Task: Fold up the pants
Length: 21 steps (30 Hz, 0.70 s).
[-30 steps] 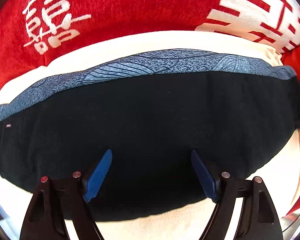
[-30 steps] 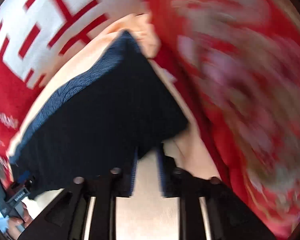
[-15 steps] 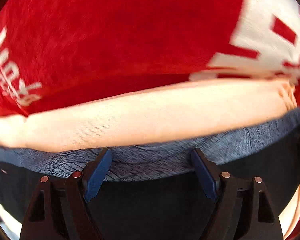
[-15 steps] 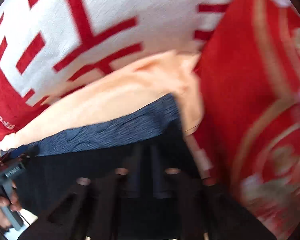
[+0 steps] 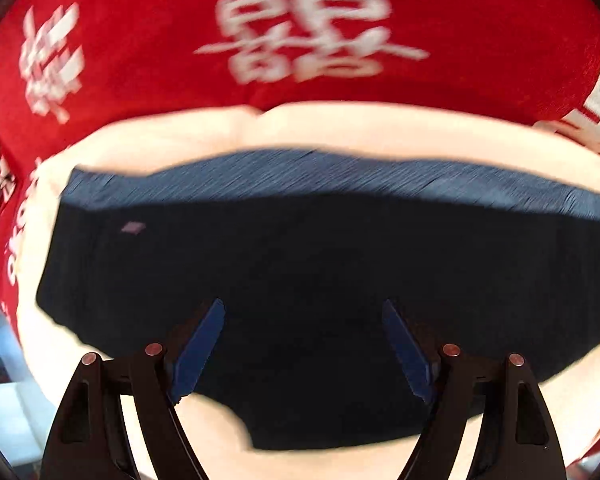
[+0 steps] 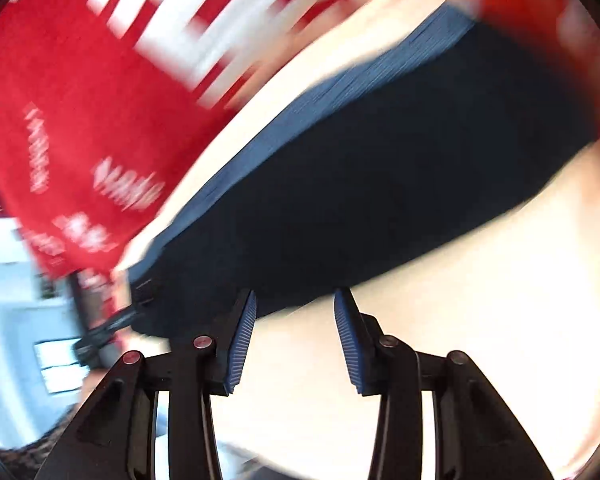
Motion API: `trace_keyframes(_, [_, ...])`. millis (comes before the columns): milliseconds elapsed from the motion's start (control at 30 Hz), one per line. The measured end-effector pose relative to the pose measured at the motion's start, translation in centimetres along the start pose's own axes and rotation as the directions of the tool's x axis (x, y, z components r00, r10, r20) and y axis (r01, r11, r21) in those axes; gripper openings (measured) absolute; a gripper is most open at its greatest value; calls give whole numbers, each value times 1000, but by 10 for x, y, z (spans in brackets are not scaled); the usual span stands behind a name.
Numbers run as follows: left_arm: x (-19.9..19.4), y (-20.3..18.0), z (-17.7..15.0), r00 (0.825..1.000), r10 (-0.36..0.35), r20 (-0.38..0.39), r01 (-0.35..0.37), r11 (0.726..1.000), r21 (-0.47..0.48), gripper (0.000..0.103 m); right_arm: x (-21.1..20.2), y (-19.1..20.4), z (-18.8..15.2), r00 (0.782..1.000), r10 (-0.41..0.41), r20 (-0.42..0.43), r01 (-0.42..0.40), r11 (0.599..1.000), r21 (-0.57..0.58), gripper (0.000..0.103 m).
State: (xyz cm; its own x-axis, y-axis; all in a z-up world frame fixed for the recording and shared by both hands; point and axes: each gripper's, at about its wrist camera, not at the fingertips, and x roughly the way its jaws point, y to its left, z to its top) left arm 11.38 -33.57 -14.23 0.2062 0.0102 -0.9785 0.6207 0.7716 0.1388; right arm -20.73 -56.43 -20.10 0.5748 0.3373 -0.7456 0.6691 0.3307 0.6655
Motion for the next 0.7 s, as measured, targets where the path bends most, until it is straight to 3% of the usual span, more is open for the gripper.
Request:
trace_keyframes(67, [3, 29, -6, 1000, 11, -1, -11, 1000, -1, 82, 35, 33, -20, 997, 58, -50, -59, 998, -13, 45])
trace_keyframes(100, [6, 50, -25, 1000, 21, 1, -21, 1000, 0, 82, 61, 47, -28, 994, 77, -79, -79, 997, -21, 45])
trace_keyframes(233, [23, 117, -31, 998, 55, -17, -56, 998, -38, 82, 140, 102, -91, 961, 219, -169, -218, 976, 27, 45])
trace_keyframes(300, [26, 151, -30, 998, 67, 9, -67, 997, -39, 82, 157, 118, -113, 957, 223, -185, -222, 975, 26, 45])
trace_keyframes(433, [60, 202, -20, 992, 126, 31, -127, 992, 26, 83, 198, 129, -125, 953, 243, -179, -235, 970, 68, 45])
trace_keyframes(500, [78, 218, -20, 996, 67, 52, -69, 997, 26, 97, 199, 127, -132, 956, 252, -153, -242, 967, 82, 45])
trace_keyframes(567, [89, 228, -16, 998, 0, 59, -1, 1000, 9, 101, 204, 128, -130, 951, 279, -133, -267, 958, 101, 45])
trace_keyframes(600, [92, 236, -16, 997, -40, 63, 41, 999, -10, 102, 205, 127, -127, 949, 290, -125, -275, 953, 123, 43])
trace_keyframes(633, [95, 243, -17, 996, -63, 69, 65, 998, -18, 103, 209, 128, -123, 950, 283, -129, -264, 954, 142, 35])
trace_keyframes(667, [96, 248, -18, 994, -74, 76, 75, 997, -10, 103, 207, 132, -116, 956, 264, -131, -246, 960, 134, 8])
trace_keyframes(700, [98, 252, -18, 994, -73, 77, 73, 997, 0, 103, 199, 141, -111, 961, 252, -119, -241, 966, 96, 8])
